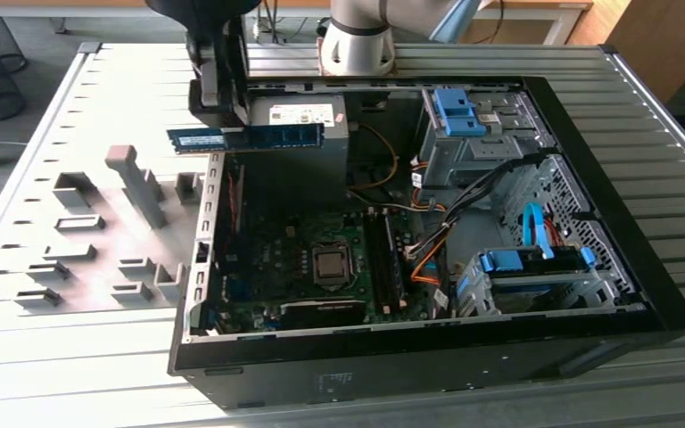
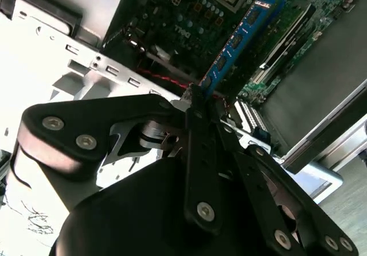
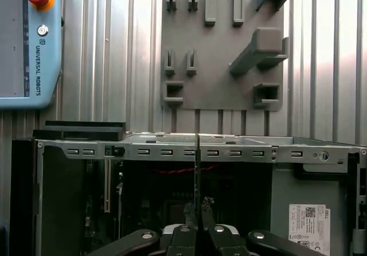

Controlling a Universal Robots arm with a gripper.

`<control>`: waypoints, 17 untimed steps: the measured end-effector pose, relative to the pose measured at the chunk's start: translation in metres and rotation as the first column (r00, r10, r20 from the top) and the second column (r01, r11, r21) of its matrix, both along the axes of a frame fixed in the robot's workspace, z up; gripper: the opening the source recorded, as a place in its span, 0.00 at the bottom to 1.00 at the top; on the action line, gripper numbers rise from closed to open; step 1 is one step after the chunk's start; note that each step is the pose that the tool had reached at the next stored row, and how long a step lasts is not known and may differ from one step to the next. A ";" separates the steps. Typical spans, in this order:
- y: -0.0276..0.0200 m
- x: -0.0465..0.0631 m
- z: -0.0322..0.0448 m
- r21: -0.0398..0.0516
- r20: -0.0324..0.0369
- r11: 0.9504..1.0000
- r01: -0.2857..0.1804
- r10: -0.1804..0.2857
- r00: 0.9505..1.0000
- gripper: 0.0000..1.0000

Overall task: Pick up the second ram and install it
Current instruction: 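Pick up the second ram and move it above second insertion slot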

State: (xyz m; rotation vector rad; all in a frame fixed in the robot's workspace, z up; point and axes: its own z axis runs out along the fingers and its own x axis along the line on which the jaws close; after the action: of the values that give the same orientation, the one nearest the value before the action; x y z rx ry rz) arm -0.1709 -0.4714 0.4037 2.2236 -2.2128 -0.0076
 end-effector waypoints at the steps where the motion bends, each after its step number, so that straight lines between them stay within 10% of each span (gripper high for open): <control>1: 0.0000 0.002 0.0000 0.000 0.000 1.000 0.000 0.000 1.000 0.14; 17: 0.0000 0.044 0.0000 0.000 0.000 1.000 0.000 0.000 1.000 0.14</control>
State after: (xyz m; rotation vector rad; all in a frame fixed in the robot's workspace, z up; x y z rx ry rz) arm -0.1270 -0.4714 0.4036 2.2236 -2.2127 -0.0076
